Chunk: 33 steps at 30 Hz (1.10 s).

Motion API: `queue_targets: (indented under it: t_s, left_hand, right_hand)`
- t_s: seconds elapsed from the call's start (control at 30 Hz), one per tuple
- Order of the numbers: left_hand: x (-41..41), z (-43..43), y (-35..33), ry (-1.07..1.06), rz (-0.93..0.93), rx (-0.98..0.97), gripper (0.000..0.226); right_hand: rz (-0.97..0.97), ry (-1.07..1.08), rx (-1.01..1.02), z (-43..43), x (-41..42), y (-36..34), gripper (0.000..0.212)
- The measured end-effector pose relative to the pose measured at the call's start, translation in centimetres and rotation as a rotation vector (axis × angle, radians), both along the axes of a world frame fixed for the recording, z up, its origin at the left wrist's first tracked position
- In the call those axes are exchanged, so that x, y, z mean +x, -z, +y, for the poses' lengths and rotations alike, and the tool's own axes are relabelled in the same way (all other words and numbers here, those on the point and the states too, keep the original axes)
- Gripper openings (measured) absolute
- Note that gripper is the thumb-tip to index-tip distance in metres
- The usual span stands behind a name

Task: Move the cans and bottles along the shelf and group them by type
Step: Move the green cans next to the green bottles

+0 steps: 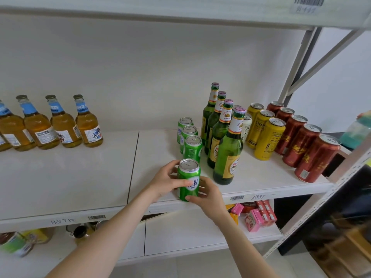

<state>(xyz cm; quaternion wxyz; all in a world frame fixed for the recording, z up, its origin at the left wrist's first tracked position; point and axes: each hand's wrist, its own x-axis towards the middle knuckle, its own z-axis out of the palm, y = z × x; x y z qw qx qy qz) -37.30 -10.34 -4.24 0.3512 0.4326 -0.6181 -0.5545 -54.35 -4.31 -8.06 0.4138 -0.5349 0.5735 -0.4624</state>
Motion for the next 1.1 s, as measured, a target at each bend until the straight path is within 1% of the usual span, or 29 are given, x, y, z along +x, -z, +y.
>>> queue_targets:
  t_s: [0.17,0.27,0.5,0.6,0.73,0.9,1.1]
  left_hand:
    - [-1.6,-1.0,-0.1,-0.017,-0.015,0.039,0.08]
    - [-1.9,-1.9,-0.2,-0.032,-0.033,0.068,0.084]
    - [-2.3,-4.0,-0.1,-0.051,-0.08,0.085,0.078]
    - [-2.6,-4.7,0.3,-0.063,-0.073,0.098,0.079]
    - [-2.8,-5.4,0.6,-0.064,-0.066,0.101,0.076]
    - [-3.1,-5.7,0.6,-0.065,-0.055,0.1,0.073]
    - [-3.1,-5.9,0.7,-0.061,-0.078,0.086,0.057]
  right_hand:
    - [0.002,0.034,-0.009,-0.5,-1.3,0.1,0.059]
    - [0.008,0.05,-0.019,-1.4,-1.5,0.0,0.059]
    - [0.015,0.099,-0.049,-3.5,-1.5,0.3,0.061]
    - [0.004,0.131,-0.053,-4.2,-1.3,0.7,0.064]
    - [-0.027,0.152,-0.044,-4.8,-1.3,1.1,0.065]
    - [-0.013,0.153,-0.045,-5.3,-1.3,1.1,0.066]
    - [0.009,0.152,-0.049,-5.4,-1.3,1.0,0.065]
